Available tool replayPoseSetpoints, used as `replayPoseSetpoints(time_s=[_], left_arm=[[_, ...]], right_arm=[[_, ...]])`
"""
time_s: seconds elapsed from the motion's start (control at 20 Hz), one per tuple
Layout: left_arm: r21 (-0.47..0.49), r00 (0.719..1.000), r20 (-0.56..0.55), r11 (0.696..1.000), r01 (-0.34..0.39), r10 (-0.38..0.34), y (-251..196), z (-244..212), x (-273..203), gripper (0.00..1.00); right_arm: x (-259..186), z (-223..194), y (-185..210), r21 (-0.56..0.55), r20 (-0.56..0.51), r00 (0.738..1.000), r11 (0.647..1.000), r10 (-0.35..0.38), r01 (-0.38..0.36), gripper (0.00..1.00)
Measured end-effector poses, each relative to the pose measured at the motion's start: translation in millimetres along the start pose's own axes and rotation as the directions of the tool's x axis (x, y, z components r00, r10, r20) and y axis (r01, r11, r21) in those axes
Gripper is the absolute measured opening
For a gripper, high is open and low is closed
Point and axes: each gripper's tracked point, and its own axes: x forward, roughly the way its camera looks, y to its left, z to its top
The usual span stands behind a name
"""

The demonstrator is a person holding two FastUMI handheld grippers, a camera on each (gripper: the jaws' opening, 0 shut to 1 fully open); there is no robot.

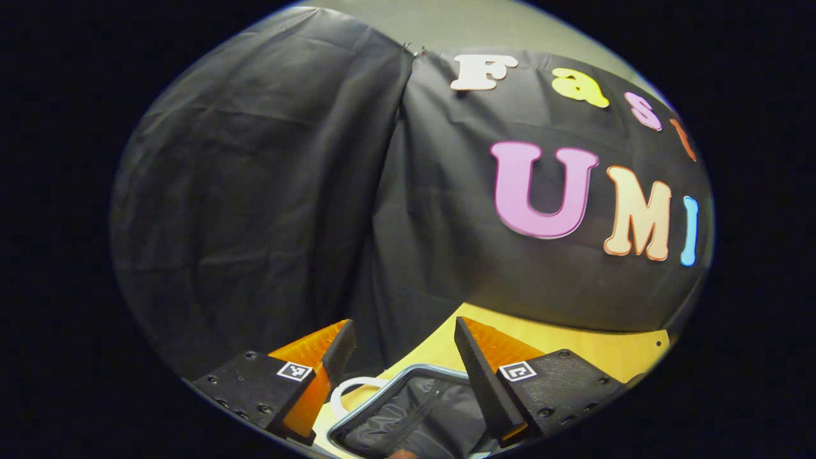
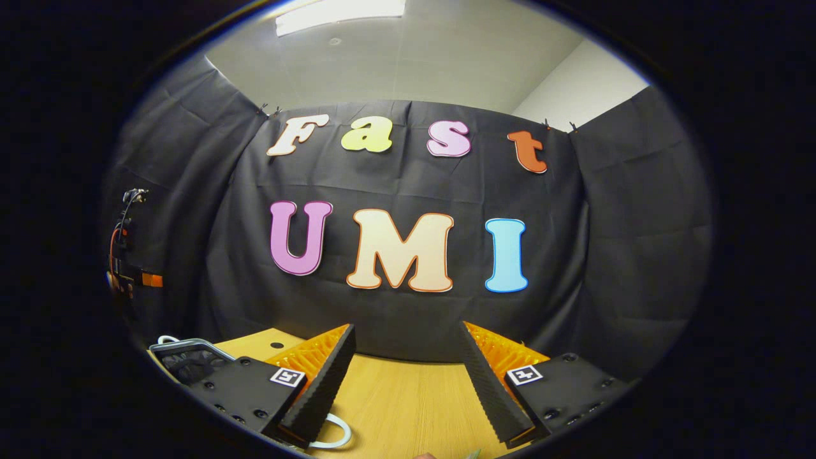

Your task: First open the suitcase, pack the skin care products into it, and then close the suitcase.

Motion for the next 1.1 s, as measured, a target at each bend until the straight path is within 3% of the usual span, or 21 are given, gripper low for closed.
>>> replayPoseSetpoints(time_s=[0.2, 0.5, 0.85, 1.1], left_arm=[[-0.018, 0.99, 0.105, 0.995, 0.094, -0.092, -57, 42, -45, 0.92], [0.025, 0.965, 0.182, 0.982, 0.185, -0.186, -136, 66, -87, 0.93], [0.042, 0.944, 0.166, 0.958, 0.283, -0.286, -221, 45, -128, 0.94], [0.085, 0.908, 0.154, 0.921, 0.381, -0.39, -283, 23, -168, 0.94]], right_arm=[[1, 6, -26, 0.022, 0.009, 1.0, 1.0, 0.012, -0.012, 0.99], [-3, 12, -71, 0.032, 0.033, 0.999, 0.999, 0.007, -0.008, 0.98], [-8, 7, -116, 0.058, 0.035, 0.999, 0.998, 0.011, -0.013, 0.98], [-17, -2, -136, 0.045, 0.033, 0.999, 0.998, 0.037, -0.038, 0.98]])
